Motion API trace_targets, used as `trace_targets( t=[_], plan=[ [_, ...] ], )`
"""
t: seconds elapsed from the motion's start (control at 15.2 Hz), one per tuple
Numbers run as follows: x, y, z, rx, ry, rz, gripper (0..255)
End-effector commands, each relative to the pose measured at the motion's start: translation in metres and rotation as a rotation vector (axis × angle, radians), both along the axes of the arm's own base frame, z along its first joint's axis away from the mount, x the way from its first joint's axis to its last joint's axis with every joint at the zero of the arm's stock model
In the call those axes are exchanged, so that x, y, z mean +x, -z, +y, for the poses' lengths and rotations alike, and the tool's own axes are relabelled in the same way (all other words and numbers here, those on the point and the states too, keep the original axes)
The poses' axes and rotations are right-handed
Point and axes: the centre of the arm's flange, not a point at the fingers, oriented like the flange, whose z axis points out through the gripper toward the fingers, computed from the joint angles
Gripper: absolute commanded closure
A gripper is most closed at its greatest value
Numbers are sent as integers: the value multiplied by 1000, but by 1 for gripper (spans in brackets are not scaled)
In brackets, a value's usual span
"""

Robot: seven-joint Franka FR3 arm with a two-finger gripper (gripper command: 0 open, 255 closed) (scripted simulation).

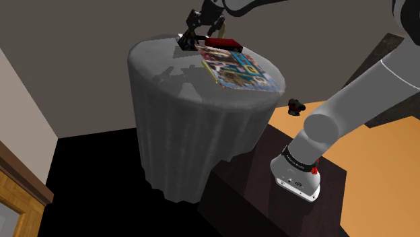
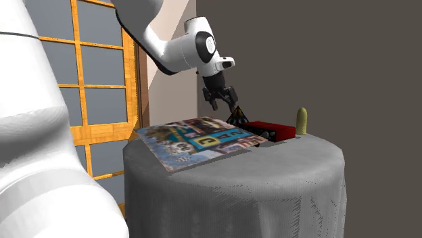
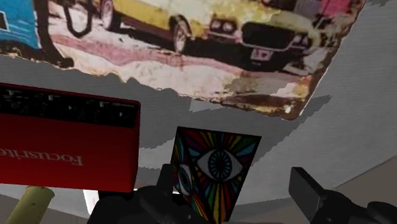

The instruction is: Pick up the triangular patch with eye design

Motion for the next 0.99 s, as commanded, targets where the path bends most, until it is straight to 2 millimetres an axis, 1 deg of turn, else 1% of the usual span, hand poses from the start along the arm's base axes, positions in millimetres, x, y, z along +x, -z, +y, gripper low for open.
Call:
trace_targets(
  t=[0.0,0.26,0.33,0.79,0.92],
  plan=[
    [23,-2,-5,0,55,-42,0],
    [62,-7,-18,-5,159,-120,0],
    [69,-8,-21,-6,178,-134,0],
    [69,29,-21,-6,178,-134,0],
    [69,32,-21,-6,178,-134,0]
  ],
)
